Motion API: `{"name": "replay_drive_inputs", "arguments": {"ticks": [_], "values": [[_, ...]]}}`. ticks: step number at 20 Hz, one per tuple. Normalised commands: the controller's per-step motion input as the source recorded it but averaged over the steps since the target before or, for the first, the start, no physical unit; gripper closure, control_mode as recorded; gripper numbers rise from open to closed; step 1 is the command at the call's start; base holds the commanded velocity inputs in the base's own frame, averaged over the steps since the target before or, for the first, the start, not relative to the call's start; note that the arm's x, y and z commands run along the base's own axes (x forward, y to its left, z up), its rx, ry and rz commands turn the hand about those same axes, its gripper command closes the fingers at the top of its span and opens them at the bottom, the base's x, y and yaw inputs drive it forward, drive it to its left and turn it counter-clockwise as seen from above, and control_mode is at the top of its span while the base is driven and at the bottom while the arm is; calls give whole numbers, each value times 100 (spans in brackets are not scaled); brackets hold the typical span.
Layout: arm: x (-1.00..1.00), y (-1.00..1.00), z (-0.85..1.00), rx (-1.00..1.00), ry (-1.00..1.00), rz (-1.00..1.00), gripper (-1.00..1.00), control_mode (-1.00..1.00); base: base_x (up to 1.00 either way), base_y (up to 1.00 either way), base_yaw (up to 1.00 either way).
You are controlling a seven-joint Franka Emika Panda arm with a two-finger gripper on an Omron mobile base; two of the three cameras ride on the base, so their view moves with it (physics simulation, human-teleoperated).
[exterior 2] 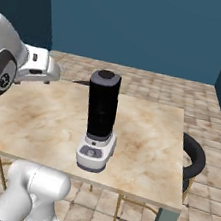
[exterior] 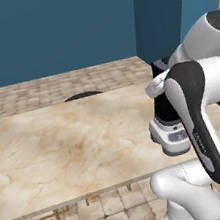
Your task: Close the lid blender by securely placing the lid on top.
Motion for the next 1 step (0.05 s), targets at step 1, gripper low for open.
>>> {"name": "replay_drive_inputs", "arguments": {"ticks": [1], "values": [[-20, 76, 0, -1, 0, 0, -100, -100, 0, 0, 0]]}}
